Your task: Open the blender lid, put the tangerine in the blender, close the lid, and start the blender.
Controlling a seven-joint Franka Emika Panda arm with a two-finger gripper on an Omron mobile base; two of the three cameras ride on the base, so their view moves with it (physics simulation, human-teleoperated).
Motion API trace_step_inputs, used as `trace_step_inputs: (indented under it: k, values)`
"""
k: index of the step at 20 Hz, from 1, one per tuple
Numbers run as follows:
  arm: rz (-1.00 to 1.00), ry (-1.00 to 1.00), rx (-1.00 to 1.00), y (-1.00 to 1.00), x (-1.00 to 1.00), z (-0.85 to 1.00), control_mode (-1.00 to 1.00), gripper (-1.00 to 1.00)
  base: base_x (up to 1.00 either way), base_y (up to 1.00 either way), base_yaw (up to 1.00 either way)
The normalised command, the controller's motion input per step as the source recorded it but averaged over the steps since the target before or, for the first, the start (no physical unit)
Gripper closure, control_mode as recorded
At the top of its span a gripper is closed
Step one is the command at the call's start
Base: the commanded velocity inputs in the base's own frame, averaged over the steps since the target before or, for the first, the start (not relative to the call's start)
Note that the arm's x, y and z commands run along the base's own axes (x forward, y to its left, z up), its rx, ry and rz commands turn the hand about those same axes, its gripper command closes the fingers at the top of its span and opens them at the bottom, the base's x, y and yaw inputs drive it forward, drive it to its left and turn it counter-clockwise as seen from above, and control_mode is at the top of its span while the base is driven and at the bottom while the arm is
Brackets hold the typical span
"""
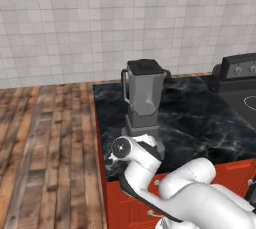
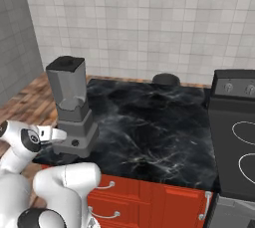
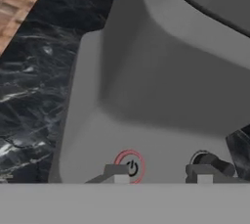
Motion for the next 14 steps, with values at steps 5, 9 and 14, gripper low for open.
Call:
trace_step_inputs:
  k: [5, 9, 14]
  values:
    - [0.19, 0.0, 0.1, -0.27, 0.37, -0.96, -1.0, -1.0, 0.0, 0.0, 0.0]
    - [0.17, 0.02, 0.09, -0.19, 0.27, -0.83, -1.0, -1.0, 0.0, 0.0, 0.0]
    - [0.08, -0.08, 0.08, -0.25, -0.33, -0.08, -1.0, -1.0, 0.0, 0.0, 0.0]
